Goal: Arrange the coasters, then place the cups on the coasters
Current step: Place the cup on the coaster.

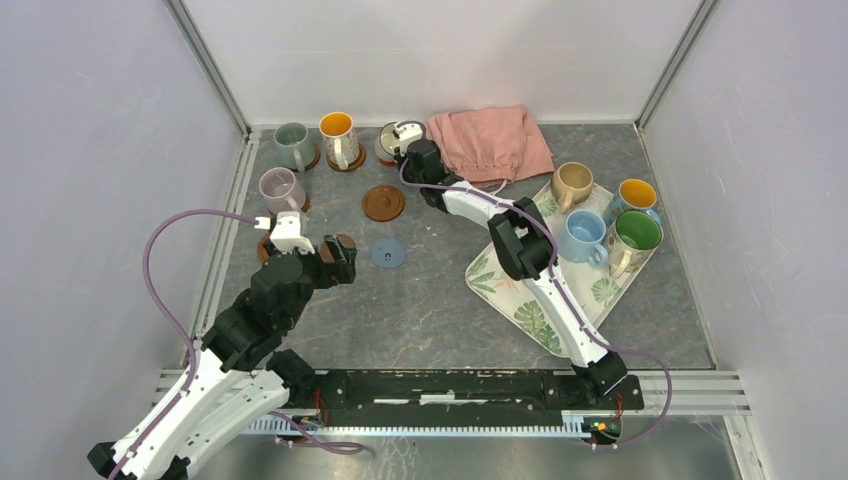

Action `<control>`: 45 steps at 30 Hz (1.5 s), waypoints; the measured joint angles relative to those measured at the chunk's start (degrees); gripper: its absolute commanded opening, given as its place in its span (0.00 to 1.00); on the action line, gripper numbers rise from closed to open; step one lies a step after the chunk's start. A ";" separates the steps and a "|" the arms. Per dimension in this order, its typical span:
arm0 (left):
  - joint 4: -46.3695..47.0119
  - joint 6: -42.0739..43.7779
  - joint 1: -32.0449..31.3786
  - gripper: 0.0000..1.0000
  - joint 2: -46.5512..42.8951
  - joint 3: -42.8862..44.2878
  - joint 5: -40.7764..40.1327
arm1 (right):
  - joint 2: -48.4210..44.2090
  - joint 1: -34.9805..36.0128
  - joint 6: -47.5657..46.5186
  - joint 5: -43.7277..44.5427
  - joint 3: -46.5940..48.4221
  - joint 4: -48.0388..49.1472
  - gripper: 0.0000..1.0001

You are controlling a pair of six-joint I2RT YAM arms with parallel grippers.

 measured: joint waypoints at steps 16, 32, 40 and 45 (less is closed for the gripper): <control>-0.02 0.00 0.00 1.00 0.00 -0.13 -0.90 | 0.00 0.00 -0.17 0.26 0.00 3.56 0.29; -0.02 -0.02 0.00 1.00 0.00 -0.22 -1.18 | -0.28 0.04 -0.20 0.35 -0.59 7.10 0.34; -0.02 0.00 0.00 1.00 -0.02 -0.22 -1.29 | -3.67 0.17 -0.90 0.17 -4.96 7.54 0.45; -0.02 0.00 0.00 1.00 -0.13 -0.24 -1.31 | -4.22 0.15 -2.10 0.13 -4.92 9.01 0.45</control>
